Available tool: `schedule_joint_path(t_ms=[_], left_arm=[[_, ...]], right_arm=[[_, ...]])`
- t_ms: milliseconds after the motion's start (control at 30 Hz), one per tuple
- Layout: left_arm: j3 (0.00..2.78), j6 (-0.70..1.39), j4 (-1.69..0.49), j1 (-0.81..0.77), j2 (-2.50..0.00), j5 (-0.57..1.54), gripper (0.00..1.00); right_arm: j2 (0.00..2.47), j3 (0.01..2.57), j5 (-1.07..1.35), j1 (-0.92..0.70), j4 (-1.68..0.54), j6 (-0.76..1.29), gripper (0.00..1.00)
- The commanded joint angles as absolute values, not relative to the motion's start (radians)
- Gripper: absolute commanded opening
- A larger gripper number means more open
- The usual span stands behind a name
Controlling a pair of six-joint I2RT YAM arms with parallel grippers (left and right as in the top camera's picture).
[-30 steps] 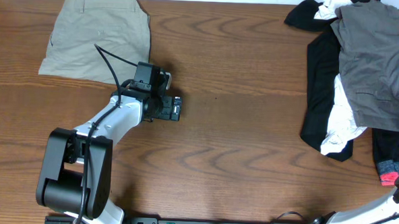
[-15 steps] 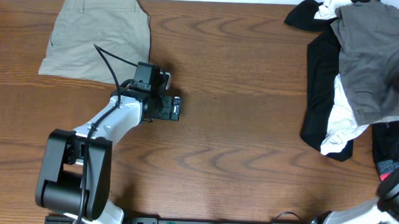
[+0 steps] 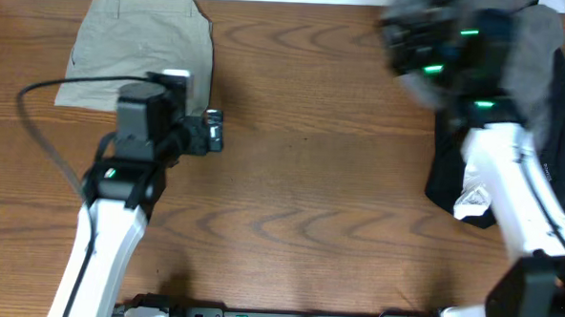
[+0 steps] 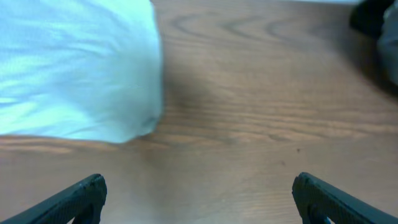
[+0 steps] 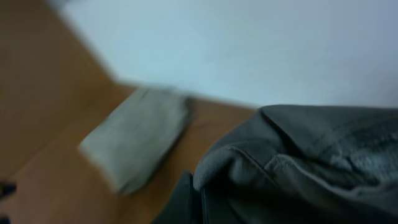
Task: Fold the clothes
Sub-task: 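Drag the grey shirt with the right gripper toward the table center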
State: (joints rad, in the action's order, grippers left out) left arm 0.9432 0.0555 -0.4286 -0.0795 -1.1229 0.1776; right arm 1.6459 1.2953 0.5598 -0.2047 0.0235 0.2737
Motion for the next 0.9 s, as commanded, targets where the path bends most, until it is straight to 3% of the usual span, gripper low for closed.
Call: schedule_joint_path(t_ms=[0, 300, 733, 767, 833, 867], left_arm=[[0.955, 0.065, -0.469, -0.052, -1.050, 0.111, 0.97], [0.955, 0.061, -0.538, -0.029, -1.040, 0.076, 0.97], [0.955, 0.061, -0.509, -0.028, -1.057, -0.080, 0.97], [0.955, 0.061, -0.511, -0.028, -1.057, -0.081, 0.97], [0.955, 0.061, -0.513, -0.028, -1.057, -0.081, 0.97], [0.955, 0.061, -0.515, -0.028, -1.057, -0.081, 0.97]], right_arm=[[1.714, 1.298, 0.538, -0.340, 0.026, 0.252, 0.01], [1.867, 1.298, 0.657, -0.497, -0.001, 0.229, 0.01], [1.899, 1.298, 0.572, -0.722, -0.039, 0.167, 0.01], [1.900, 1.298, 0.564, -0.734, -0.039, 0.167, 0.04], [1.900, 1.298, 0.557, -0.738, -0.041, 0.167, 0.46], [1.891, 1.298, 0.558, -0.731, -0.041, 0.167, 0.61]])
